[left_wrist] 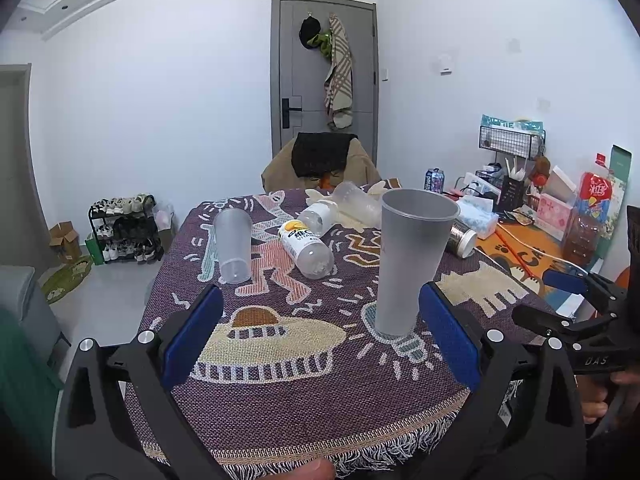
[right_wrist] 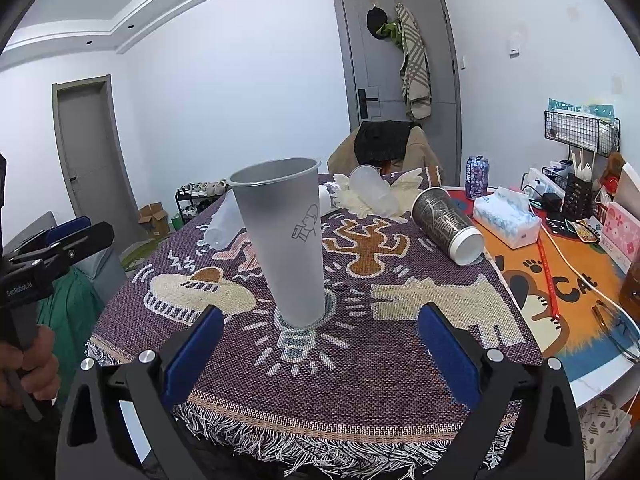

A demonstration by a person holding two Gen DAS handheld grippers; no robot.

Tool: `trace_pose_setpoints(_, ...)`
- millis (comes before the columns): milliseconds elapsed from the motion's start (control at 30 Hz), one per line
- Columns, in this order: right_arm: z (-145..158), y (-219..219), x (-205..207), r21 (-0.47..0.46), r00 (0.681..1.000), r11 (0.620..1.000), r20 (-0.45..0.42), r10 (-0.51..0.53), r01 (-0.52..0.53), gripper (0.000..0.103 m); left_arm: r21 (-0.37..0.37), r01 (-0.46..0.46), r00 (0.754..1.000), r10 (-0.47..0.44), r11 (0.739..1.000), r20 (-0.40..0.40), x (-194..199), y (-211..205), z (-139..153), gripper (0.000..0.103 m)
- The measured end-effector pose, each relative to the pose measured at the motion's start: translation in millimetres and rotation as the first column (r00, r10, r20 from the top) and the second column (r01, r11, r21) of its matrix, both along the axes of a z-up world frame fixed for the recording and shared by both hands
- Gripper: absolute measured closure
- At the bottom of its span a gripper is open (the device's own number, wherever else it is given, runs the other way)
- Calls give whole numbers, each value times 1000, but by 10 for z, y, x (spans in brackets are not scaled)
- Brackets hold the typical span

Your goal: Flip cup upright

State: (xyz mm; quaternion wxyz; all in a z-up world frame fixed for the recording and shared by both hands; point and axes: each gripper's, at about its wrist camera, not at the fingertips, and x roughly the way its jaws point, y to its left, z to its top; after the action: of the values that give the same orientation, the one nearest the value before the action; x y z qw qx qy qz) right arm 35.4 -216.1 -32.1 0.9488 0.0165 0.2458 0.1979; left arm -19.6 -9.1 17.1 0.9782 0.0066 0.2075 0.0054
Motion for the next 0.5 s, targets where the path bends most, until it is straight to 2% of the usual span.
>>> trace_pose_setpoints(500,8,11,-4,-17,1000,1000,4,-20,20,8,-3,1,1000,-1,1000,-2,-16,-1,-15,6)
